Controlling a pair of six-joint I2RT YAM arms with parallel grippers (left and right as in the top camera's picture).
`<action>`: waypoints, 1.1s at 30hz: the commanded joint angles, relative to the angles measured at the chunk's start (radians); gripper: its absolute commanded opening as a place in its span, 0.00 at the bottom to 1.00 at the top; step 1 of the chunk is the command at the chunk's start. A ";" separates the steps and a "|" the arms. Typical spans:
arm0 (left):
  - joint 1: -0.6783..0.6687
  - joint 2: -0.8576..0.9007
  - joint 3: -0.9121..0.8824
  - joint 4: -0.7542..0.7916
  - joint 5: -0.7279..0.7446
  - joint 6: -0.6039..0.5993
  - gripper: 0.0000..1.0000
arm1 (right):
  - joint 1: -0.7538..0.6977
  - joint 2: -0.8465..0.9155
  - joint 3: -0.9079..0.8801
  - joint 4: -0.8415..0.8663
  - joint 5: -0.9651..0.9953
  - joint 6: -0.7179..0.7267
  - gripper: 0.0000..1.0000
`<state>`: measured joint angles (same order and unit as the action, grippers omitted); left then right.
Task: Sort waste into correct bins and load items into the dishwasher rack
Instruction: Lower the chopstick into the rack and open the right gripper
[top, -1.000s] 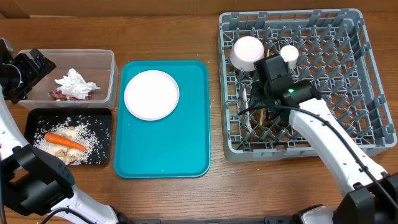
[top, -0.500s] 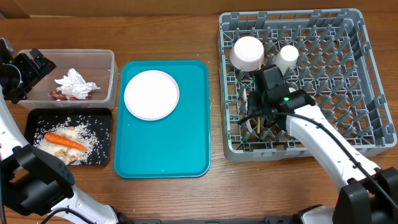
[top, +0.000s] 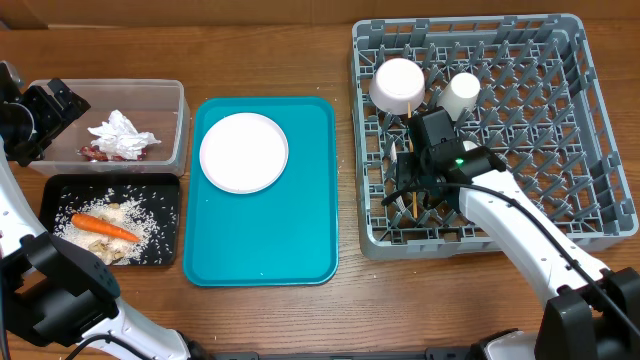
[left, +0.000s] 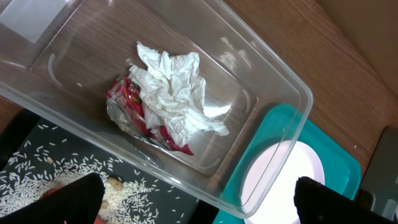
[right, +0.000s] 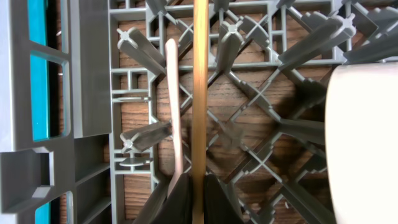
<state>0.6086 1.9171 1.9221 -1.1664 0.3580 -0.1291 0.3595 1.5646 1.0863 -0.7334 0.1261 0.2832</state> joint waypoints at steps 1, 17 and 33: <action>-0.007 0.007 -0.002 0.000 -0.003 -0.009 1.00 | -0.006 0.003 -0.008 0.003 -0.016 -0.025 0.06; -0.007 0.007 -0.002 0.000 -0.003 -0.009 1.00 | -0.006 -0.004 0.156 -0.107 -0.048 -0.022 0.41; -0.007 0.007 -0.002 0.000 -0.003 -0.009 1.00 | 0.070 0.002 0.482 -0.281 -0.400 0.032 0.40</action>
<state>0.6086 1.9171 1.9221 -1.1664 0.3580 -0.1291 0.3763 1.5642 1.5421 -1.0252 -0.2081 0.2909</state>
